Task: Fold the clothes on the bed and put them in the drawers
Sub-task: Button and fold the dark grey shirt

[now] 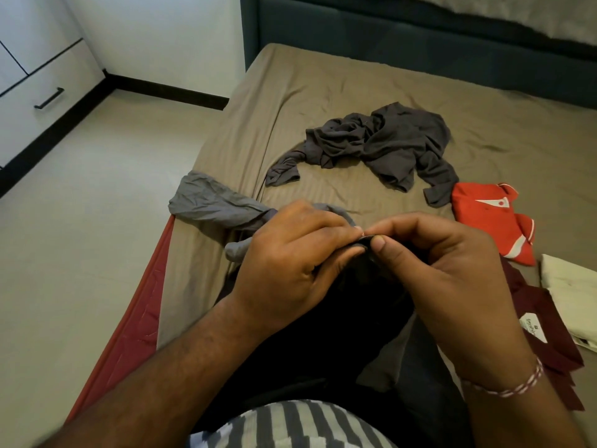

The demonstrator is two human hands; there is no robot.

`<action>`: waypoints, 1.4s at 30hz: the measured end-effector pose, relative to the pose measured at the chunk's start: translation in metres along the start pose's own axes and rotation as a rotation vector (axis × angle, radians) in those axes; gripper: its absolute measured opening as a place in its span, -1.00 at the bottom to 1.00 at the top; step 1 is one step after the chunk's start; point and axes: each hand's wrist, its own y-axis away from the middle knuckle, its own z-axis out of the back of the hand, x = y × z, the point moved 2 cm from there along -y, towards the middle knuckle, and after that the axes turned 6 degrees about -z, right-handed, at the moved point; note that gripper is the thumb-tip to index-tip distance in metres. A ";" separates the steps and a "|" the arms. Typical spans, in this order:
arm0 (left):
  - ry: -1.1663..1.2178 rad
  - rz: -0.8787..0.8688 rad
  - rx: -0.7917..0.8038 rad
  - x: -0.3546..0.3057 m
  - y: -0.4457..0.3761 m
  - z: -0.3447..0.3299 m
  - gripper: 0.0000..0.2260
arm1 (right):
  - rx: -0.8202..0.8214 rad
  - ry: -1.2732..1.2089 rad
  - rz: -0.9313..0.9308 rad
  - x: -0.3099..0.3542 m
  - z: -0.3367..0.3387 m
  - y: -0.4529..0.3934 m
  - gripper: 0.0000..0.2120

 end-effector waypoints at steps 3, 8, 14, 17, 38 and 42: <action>0.026 -0.016 -0.038 0.003 0.002 -0.003 -0.86 | 0.009 -0.079 -0.036 0.000 -0.001 0.001 -0.89; 0.041 -0.066 -0.066 0.006 0.005 -0.002 -0.88 | 0.000 -0.076 0.006 0.000 -0.004 0.002 -0.90; 0.034 -0.048 -0.070 0.007 0.004 -0.001 -0.91 | -0.040 -0.034 0.051 -0.004 -0.009 0.002 -0.89; 0.009 -0.038 -0.064 0.007 0.002 -0.001 -0.93 | -0.069 0.046 0.107 -0.003 -0.011 0.003 -0.86; -0.061 0.028 -0.006 0.012 0.003 -0.010 -0.92 | -0.140 0.364 0.231 -0.012 -0.019 -0.001 -0.85; -0.061 -0.061 0.059 0.030 0.008 -0.005 -0.91 | -0.156 0.383 0.225 -0.019 -0.024 -0.005 -0.90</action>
